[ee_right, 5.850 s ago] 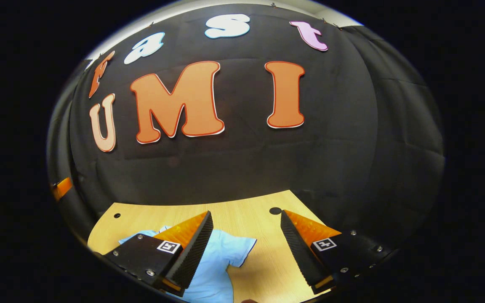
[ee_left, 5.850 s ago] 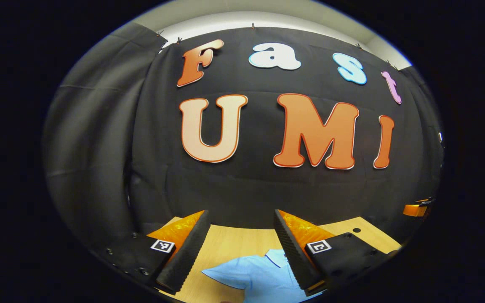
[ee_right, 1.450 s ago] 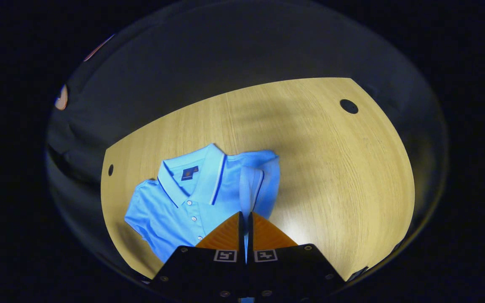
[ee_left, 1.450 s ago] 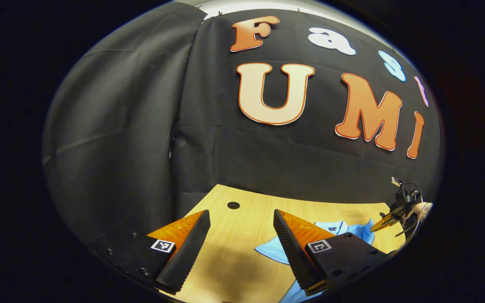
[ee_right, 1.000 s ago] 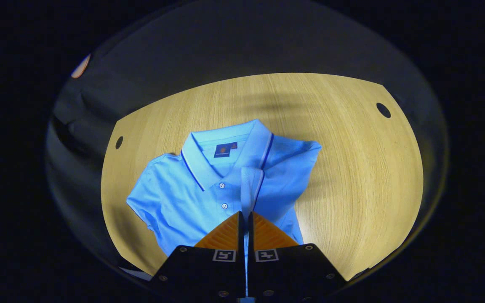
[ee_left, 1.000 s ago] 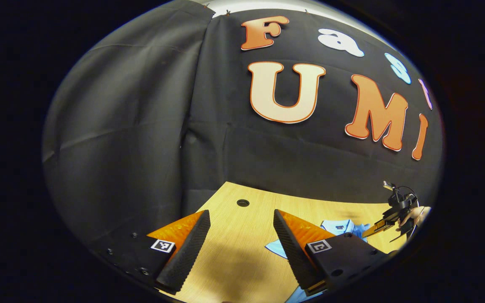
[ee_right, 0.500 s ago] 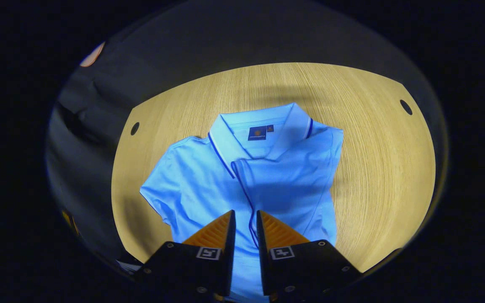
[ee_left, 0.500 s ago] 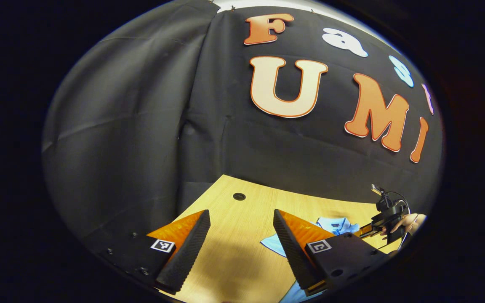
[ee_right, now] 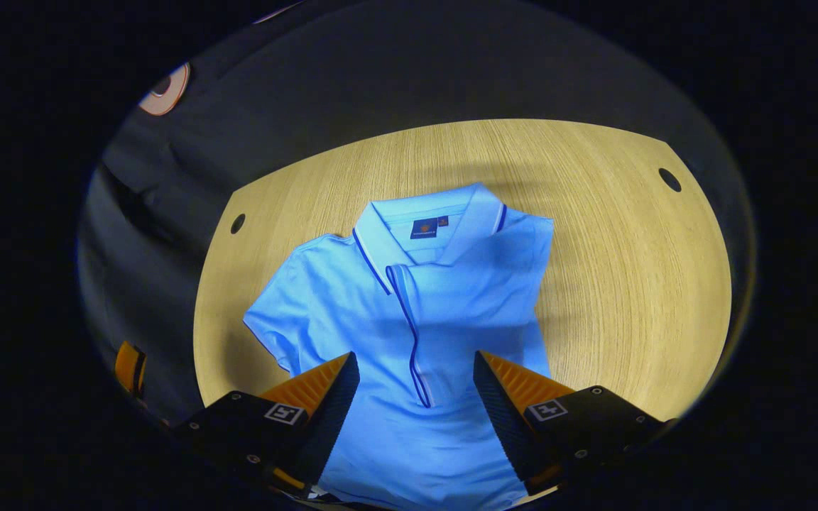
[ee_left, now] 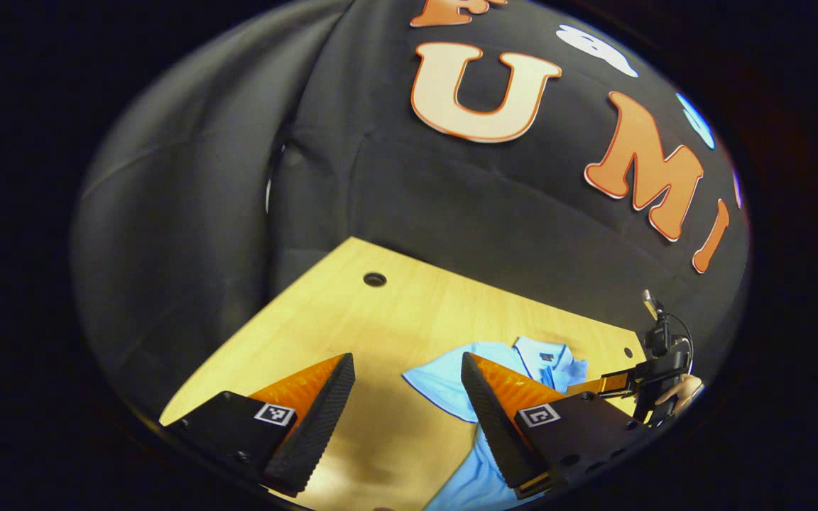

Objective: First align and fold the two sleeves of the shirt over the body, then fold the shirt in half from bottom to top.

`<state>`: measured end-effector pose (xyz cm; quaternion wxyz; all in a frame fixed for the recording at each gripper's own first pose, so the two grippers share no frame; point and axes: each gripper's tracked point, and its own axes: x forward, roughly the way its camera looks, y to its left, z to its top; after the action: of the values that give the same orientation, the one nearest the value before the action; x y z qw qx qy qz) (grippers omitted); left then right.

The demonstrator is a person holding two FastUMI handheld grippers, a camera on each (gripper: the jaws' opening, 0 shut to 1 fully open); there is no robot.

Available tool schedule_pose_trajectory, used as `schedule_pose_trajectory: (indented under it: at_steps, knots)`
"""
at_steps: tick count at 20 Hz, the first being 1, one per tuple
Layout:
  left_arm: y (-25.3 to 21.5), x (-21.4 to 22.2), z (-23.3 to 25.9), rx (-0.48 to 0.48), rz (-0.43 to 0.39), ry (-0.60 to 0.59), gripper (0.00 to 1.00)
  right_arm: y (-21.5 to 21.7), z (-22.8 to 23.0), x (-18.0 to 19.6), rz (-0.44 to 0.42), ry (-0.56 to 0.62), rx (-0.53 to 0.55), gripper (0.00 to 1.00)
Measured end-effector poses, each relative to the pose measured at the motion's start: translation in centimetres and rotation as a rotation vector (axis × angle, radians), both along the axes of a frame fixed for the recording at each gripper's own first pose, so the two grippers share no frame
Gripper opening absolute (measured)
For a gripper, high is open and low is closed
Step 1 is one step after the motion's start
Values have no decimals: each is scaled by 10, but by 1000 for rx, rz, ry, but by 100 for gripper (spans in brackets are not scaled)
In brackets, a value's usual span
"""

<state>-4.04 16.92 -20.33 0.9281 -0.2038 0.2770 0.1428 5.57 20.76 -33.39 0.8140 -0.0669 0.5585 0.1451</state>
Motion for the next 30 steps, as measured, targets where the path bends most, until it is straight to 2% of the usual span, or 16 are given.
schedule_pose_trajectory:
  at_steps: [4, 6, 11, 15, 24, 30]
  knots:
    - [-19, 18, -36, -70, -30, 108, 99, -10, 21, -16, -33, -1, 90, 98]
    - [-21, 26, -51, -69, -27, 165, 99, -22, 32, -25, -39, 8, 125, 99]
    - [-50, 51, -95, -144, -86, 274, 99, -62, 51, -37, -124, 5, 200, 99]
    - [-52, 60, -127, -182, -80, 358, 99, -100, 53, -41, -175, 10, 211, 98]
    - [-38, 75, -177, -113, -50, 479, 99, -156, 41, -64, -266, 61, 212, 98]
    - [-34, 78, -187, -84, -31, 502, 99, -168, 40, -65, -295, 58, 207, 98]
